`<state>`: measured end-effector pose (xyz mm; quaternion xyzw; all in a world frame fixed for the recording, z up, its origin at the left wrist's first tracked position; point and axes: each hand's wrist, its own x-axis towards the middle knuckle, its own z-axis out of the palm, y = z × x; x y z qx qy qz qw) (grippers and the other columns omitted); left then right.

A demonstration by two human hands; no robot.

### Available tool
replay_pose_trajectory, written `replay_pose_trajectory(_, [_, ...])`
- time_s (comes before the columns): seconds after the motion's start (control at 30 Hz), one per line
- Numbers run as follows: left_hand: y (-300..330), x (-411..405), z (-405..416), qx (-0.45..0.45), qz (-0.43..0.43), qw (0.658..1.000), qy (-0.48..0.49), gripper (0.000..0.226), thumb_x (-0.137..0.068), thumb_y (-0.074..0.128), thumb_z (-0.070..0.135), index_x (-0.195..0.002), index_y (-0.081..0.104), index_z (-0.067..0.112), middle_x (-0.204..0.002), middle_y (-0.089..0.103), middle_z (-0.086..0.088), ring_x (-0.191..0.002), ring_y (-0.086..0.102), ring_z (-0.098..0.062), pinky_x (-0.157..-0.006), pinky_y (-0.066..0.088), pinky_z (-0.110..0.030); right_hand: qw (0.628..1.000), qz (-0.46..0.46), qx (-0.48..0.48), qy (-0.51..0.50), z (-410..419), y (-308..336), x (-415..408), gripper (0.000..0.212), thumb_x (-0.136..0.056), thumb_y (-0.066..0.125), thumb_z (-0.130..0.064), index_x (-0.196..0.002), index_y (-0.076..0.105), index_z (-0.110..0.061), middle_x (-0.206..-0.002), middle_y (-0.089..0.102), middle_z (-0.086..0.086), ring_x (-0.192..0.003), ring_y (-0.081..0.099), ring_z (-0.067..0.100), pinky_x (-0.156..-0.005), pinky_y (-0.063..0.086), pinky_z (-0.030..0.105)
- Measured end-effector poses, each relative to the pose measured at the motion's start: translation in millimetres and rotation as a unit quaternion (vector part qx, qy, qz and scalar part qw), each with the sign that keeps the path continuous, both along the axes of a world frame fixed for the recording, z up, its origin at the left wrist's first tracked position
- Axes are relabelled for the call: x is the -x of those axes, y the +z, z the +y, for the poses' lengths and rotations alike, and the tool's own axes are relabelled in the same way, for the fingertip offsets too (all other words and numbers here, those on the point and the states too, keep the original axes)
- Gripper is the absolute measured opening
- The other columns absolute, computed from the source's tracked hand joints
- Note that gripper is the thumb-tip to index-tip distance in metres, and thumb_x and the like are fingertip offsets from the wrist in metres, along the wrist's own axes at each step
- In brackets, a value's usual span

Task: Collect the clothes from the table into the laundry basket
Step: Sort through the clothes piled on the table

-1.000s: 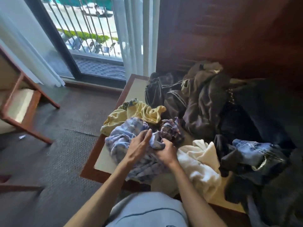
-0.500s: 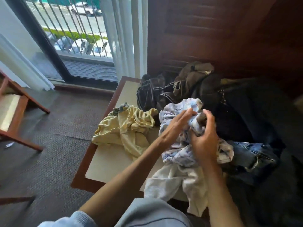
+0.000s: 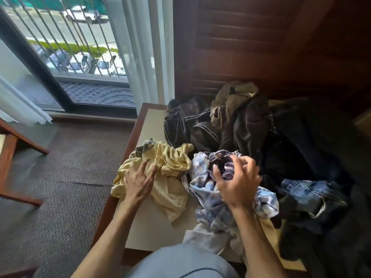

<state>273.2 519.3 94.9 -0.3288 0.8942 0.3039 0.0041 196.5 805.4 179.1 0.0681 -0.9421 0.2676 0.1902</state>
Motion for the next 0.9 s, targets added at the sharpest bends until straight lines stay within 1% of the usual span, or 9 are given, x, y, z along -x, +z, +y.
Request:
replay_pose_trajectory(0.07, [3.3, 18.2, -8.5, -0.015, -0.033, 0.999, 0.017, 0.080, -0.084, 0.025, 0.085, -0.156, 0.014, 0.052, -0.166, -0.001, -0.022, -0.150, 0.006, -0.050, -0.118, 0.011, -0.069, 0.996, -0.080, -0.027, -0.027, -10.0, -20.9, 5.4, 0.085, -0.074, 0.053, -0.084, -0.141, 0.051, -0.032, -0.150, 0.038, 0.016, -0.134, 0.039, 0.038, -0.101, 0.038, 0.057])
replay_pose_trajectory(0.13, [4.3, 40.3, -15.3, -0.060, -0.059, 0.995, 0.046, 0.096, -0.072, 0.018, 0.096, -0.155, -0.004, 0.053, -0.164, -0.020, -0.022, -0.150, -0.011, -0.053, -0.116, -0.001, -0.070, 0.983, -0.173, -0.068, 0.001, -22.1, -48.5, 4.4, 0.101, -0.068, 0.041, -0.097, -0.153, 0.029, -0.045, -0.165, 0.009, 0.017, -0.152, 0.009, 0.040, -0.114, 0.021, 0.066])
replay_pose_trajectory(0.2, [-1.0, 60.5, -14.7, -0.099, -0.097, 0.988, 0.064, 0.104, -0.063, 0.018, 0.102, -0.152, -0.012, 0.056, -0.163, -0.026, -0.020, -0.148, -0.015, -0.054, -0.115, -0.003, -0.071, 0.963, -0.231, -0.133, 0.047, -33.5, -71.7, -1.7, 0.105, -0.064, 0.030, -0.103, -0.154, 0.013, -0.053, -0.168, -0.011, 0.013, -0.153, -0.014, 0.040, -0.117, 0.008, 0.070])
replay_pose_trajectory(0.27, [-11.8, 73.4, -3.6, -0.077, -0.139, 0.987, 0.037, 0.100, -0.068, 0.029, 0.100, -0.151, -0.010, 0.059, -0.165, -0.023, -0.016, -0.148, -0.015, -0.055, -0.113, 0.000, -0.075, 0.948, -0.253, -0.180, 0.076, -38.9, -86.9, -7.6, 0.101, -0.064, 0.026, -0.103, -0.153, 0.014, -0.055, -0.167, -0.017, 0.010, -0.150, -0.025, 0.039, -0.116, -0.001, 0.071])
replay_pose_trajectory(0.4, [-27.1, 84.0, 16.8, 0.047, -0.130, 0.990, -0.029, 0.093, -0.076, 0.057, 0.082, -0.155, 0.020, 0.052, -0.164, 0.013, -0.018, -0.142, 0.024, -0.051, -0.111, 0.028, -0.064, 0.955, -0.229, -0.178, 0.064, -38.1, -103.0, -0.4, 0.093, -0.069, 0.033, -0.097, -0.146, 0.045, -0.045, -0.167, 0.014, 0.013, -0.153, 0.001, 0.041, -0.112, 0.012, 0.072])
replay_pose_trajectory(0.53, [-29.6, 90.0, 13.7, 0.015, 0.001, 0.997, -0.080, 0.076, -0.080, 0.078, 0.047, -0.146, 0.042, 0.042, -0.133, 0.044, -0.019, -0.109, 0.053, -0.040, -0.086, 0.053, -0.047, 0.961, -0.209, -0.169, 0.064, -44.7, -115.8, 10.5, 0.087, -0.070, 0.047, -0.087, -0.141, 0.055, -0.038, -0.164, 0.025, 0.014, -0.152, 0.011, 0.042, -0.113, 0.018, 0.070])
replay_pose_trajectory(0.7, [2.6, 85.2, 2.5, 0.116, 0.133, 0.977, -0.117, 0.095, -0.074, 0.081, 0.013, -0.151, 0.031, 0.037, -0.134, 0.043, -0.019, -0.105, 0.048, -0.037, -0.073, 0.052, -0.048, 0.962, -0.197, -0.179, 0.057, -44.4, -119.4, 11.5, 0.081, -0.075, 0.054, -0.082, -0.143, 0.051, -0.039, -0.164, 0.025, 0.014, -0.151, 0.015, 0.044, -0.108, 0.029, 0.068])
replay_pose_trajectory(0.8, [3.0, 60.1, 10.8, 0.208, 0.170, 0.953, -0.143, 0.101, -0.072, 0.078, 0.008, -0.156, 0.027, 0.030, -0.145, 0.041, -0.018, -0.119, 0.044, -0.040, -0.087, 0.046, -0.054, 0.965, -0.189, -0.177, 0.048, -45.0, -119.5, 9.4, 0.077, -0.077, 0.056, -0.080, -0.143, 0.049, -0.041, -0.163, 0.028, 0.014, -0.151, 0.018, 0.043, -0.107, 0.032, 0.066])
replay_pose_trajectory(0.9, [-19.7, 18.1, 37.4, 0.215, 0.119, 0.928, -0.279, 0.098, -0.084, 0.071, 0.027, -0.161, 0.012, 0.034, -0.159, 0.033, -0.015, -0.143, 0.031, -0.046, -0.107, 0.035, -0.065, 0.965, -0.208, -0.147, 0.067, -44.6, -120.4, 8.3, 0.080, -0.076, 0.055, -0.079, -0.144, 0.048, -0.039, -0.164, 0.027, 0.014, -0.152, 0.013, 0.042, -0.108, 0.030, 0.068])
